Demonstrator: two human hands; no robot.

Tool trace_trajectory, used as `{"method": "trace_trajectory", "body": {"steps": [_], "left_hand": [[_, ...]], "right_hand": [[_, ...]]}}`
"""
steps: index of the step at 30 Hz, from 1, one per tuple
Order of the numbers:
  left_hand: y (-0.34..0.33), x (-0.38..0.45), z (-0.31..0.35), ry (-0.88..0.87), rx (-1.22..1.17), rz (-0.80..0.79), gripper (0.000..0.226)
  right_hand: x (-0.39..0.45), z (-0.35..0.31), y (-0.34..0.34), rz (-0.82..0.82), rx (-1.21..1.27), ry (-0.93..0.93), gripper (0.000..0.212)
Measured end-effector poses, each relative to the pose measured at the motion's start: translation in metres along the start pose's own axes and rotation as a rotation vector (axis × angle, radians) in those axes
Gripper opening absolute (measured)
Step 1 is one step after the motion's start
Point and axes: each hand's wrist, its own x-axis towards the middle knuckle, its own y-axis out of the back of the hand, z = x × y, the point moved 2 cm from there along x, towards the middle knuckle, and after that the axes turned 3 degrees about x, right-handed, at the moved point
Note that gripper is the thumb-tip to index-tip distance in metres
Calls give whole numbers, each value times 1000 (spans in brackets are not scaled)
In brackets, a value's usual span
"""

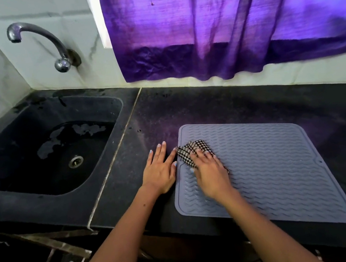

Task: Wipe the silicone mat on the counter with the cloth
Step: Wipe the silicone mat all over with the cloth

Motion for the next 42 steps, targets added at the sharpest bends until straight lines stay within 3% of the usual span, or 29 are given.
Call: {"method": "trace_trajectory", "body": {"steps": [2,9,12,13,15,17,18,21,26,32,35,39,40,42], "left_hand": [[-3,11,-4,2,4,-16,82],[-14,17,-10,4,-20,-14,74],[-15,17,-10,1,-15,-19,75],[-15,17,-10,-1,-13,-21,75],[-14,17,-10,-2,-17,-25,76],[-13,15,-9,-16,-13,-22,76],[-12,15,-9,-34,-9,-16,76],[-11,15,-7,-97,-16,-1,73],[-14,17,-9,-102,-16,-23,73],[-15,18,-9,-94,-28,-17,71],[-13,17,-10,-93,-33,-18,72],[-12,16,-9,-91,-48,-33,73],[-11,16,-9,-91,-51,-36,73],[-11,16,-8,-90,-51,-35,74]], "right_hand": [[-3,4,-12,-24,-77,-16,59],[4,5,-12,21,-14,-73,56],[10,5,-1,-40,-61,-47,54],[17,9,7,-84,6,-74,49],[32,19,31,-170,394,-223,36],[42,31,50,-51,778,-386,31],[43,35,58,56,798,-429,32],[33,30,60,227,388,-323,40],[14,19,-1,25,-78,-158,56],[20,30,-2,4,-20,-135,59],[24,31,6,-29,122,-167,53],[43,44,38,-66,774,-467,38],[45,45,45,-24,896,-510,36],[46,40,52,116,861,-495,36]]}}
